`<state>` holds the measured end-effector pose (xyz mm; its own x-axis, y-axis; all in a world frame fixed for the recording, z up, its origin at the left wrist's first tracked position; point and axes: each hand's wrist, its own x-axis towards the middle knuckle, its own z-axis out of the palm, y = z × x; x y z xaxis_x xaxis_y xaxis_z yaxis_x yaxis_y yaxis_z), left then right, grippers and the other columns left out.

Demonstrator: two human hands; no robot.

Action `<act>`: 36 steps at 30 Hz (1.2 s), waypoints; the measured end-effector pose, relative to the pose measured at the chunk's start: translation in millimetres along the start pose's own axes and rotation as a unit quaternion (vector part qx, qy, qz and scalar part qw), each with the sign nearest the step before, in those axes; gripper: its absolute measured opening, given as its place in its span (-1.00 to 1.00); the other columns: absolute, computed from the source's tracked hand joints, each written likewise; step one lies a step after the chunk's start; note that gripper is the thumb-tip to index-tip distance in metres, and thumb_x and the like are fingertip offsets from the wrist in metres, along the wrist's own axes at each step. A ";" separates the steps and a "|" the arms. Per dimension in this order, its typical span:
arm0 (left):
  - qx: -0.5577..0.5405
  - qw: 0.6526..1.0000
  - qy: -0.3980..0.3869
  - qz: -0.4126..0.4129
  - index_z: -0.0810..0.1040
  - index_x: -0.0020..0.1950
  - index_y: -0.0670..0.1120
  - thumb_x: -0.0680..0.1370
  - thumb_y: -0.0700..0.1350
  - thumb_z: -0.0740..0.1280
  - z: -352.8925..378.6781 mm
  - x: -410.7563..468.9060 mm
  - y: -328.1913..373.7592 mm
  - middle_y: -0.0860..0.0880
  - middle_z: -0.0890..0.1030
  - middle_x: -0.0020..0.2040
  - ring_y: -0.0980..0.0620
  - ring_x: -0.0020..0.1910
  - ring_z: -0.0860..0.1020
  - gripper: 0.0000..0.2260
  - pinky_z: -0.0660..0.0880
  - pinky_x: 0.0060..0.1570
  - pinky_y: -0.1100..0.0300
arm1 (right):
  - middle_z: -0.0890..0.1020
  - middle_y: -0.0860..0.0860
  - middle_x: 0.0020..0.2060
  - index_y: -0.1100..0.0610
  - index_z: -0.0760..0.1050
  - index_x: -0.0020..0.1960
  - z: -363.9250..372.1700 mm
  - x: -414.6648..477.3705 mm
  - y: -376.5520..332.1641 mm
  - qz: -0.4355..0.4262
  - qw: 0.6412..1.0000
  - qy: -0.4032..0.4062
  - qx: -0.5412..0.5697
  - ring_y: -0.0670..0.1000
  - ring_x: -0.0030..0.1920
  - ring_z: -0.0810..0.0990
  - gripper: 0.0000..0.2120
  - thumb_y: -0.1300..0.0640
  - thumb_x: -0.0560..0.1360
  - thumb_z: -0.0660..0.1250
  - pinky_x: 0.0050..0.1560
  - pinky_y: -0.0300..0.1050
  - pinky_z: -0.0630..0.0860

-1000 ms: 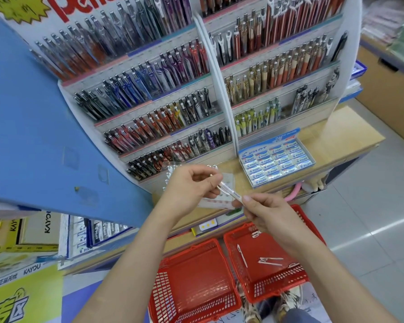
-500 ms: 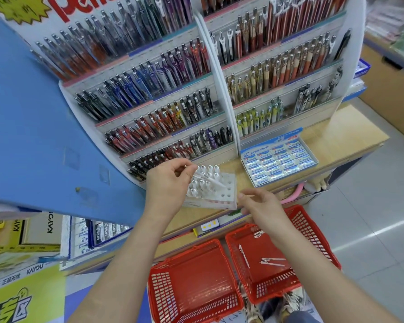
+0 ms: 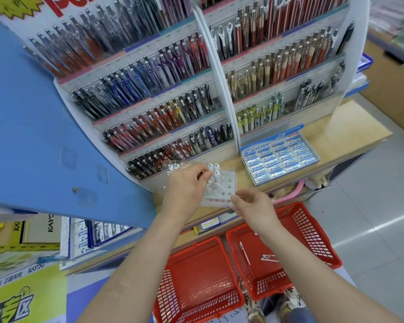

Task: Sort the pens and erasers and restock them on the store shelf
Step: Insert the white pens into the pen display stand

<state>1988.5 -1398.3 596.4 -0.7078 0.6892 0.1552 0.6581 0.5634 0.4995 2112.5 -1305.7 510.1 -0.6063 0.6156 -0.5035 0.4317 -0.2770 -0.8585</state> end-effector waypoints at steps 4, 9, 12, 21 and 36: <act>0.024 0.999 -0.015 0.016 0.65 -0.17 -0.09 0.49 -0.09 0.41 0.0 0.9 0.7 -0.04 0.60 -0.31 -0.02 -0.28 0.53 -0.91 0.40 -0.21 0.14 | 0.69 0.11 -0.12 0.02 0.56 -0.08 1.6 2.1 5.0 0.002 1.000 0.004 0.017 0.11 -0.04 0.66 -0.84 0.01 0.39 0.45 0.12 0.17 0.54; 0.057 0.997 -0.019 0.042 0.64 -0.19 -0.10 0.49 -0.08 0.40 -2.1 0.6 1.8 -0.04 0.58 -0.33 -0.02 -0.30 0.51 -0.89 0.28 -0.26 0.22 | 0.69 0.10 -0.14 0.15 0.60 0.03 1.5 3.2 7.7 0.002 1.000 0.004 0.029 0.08 -0.06 0.66 -0.76 0.04 0.43 0.44 0.11 0.14 0.55; 0.055 0.997 -0.017 0.042 0.64 -0.19 -0.10 0.48 -0.08 0.40 -0.3 -0.4 0.9 -0.03 0.58 -0.34 -0.02 -0.32 0.53 -0.88 0.37 -0.26 0.18 | 0.69 0.11 -0.14 0.18 0.60 0.06 2.1 3.6 11.1 0.008 0.999 0.002 0.046 0.08 -0.06 0.67 -0.72 0.03 0.43 0.45 0.10 0.13 0.57; 0.056 0.997 -0.036 0.042 0.65 -0.19 -0.09 0.48 -0.07 0.41 6.0 1.2 -4.3 -0.02 0.60 -0.31 -0.01 -0.29 0.54 -0.89 0.46 -0.24 0.14 | 0.68 0.12 -0.19 0.21 0.58 0.06 2.9 5.5 13.6 0.035 0.992 -0.002 0.122 0.11 -0.11 0.67 -0.75 0.12 0.44 0.46 0.11 0.10 0.58; 0.072 0.995 -0.043 -0.047 0.59 -0.17 -0.06 0.45 0.03 0.42 22.8 0.5 -2.9 0.04 0.54 -0.20 0.01 -0.09 0.48 -0.83 0.34 -0.11 0.17 | 0.65 0.09 -0.22 0.14 0.57 -0.06 7.9 -1.9 8.0 0.044 0.982 0.019 0.185 0.12 -0.11 0.66 -0.92 0.19 0.46 0.44 0.11 0.03 0.58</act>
<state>1992.1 -1389.2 575.5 -0.7473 0.6634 0.0374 0.6245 0.6820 0.3805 2111.9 -1314.9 503.3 -0.5488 0.6024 -0.5797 0.2049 -0.5754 -0.7918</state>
